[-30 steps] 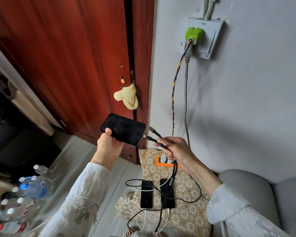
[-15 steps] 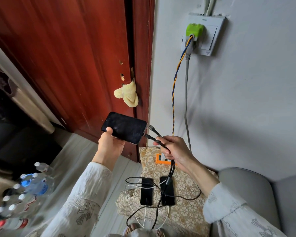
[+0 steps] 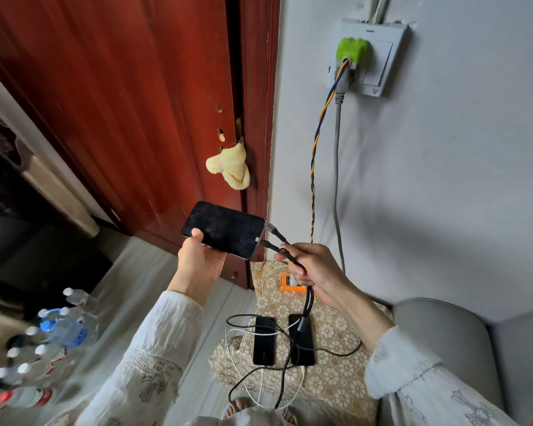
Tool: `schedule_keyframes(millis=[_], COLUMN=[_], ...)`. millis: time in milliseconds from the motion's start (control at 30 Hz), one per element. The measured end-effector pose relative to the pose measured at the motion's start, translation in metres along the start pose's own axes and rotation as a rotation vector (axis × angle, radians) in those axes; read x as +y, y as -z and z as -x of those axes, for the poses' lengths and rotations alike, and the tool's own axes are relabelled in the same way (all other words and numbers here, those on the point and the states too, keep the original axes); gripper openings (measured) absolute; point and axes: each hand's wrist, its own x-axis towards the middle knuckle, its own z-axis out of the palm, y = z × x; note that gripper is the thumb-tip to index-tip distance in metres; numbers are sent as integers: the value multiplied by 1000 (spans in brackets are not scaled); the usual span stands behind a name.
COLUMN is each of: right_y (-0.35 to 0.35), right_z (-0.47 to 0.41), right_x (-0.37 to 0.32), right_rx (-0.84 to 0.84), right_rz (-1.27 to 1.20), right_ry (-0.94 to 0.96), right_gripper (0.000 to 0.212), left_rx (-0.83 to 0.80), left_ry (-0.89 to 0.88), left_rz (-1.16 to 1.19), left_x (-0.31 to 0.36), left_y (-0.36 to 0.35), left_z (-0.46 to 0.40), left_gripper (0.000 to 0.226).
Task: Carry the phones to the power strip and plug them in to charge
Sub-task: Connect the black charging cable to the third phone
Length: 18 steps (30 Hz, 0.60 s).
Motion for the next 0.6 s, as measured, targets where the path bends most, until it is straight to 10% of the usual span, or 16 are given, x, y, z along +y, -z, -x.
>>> schedule_keyframes(millis=[600], right_y=[-3], right_z=[0], right_x=[6], right_rx=[-4], right_rz=[22], right_ry=[-15], right_gripper=[29], left_rx=[27], left_ry=[17], left_rz=[24], left_x=[2], left_y=[11], left_z=[-1], left_gripper=[35])
